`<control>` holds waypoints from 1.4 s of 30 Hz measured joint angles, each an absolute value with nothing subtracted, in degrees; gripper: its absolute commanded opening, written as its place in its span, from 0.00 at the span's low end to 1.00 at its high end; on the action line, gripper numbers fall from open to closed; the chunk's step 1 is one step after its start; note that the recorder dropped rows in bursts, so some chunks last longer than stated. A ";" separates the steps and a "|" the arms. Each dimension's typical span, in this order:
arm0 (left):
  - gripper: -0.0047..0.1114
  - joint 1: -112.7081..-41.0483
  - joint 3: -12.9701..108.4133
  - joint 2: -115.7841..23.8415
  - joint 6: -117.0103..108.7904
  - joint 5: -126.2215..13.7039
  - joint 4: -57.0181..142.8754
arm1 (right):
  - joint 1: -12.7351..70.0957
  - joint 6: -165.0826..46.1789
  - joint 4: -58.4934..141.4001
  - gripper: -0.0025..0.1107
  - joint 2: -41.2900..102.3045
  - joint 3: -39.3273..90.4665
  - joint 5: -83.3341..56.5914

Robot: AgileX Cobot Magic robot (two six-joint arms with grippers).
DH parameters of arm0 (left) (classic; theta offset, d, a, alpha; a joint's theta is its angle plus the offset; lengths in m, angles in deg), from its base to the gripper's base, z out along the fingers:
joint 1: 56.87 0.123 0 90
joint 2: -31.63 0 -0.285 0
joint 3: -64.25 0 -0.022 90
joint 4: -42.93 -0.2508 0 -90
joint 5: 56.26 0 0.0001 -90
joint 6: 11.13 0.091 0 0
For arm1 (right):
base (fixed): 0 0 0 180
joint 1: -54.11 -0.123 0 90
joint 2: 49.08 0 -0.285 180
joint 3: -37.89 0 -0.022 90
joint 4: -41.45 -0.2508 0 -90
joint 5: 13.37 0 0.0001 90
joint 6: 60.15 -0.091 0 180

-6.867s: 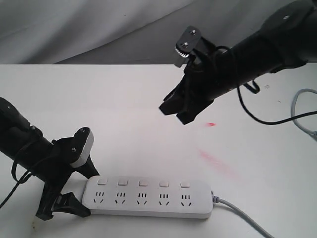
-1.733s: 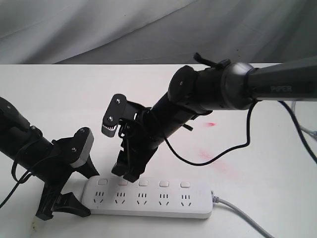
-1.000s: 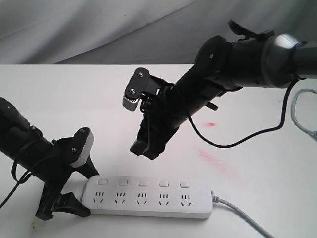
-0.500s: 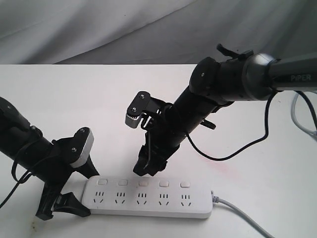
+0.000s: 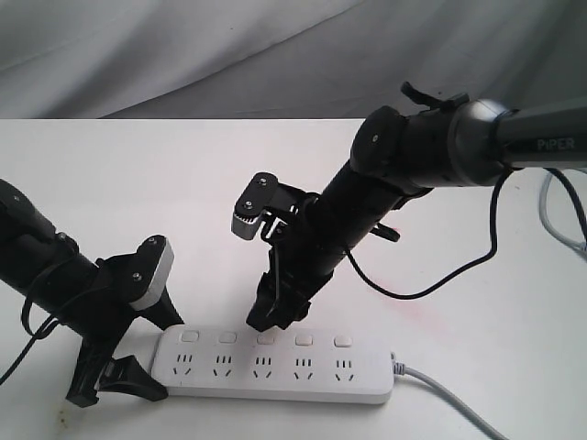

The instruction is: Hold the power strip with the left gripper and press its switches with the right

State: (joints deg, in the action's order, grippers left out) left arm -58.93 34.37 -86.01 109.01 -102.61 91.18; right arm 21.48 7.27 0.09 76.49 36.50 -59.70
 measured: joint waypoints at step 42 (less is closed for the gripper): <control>0.58 -58.93 34.37 -86.01 109.01 -102.61 91.18 | 19.27 -8.29 22.39 0.53 71.54 34.72 -59.82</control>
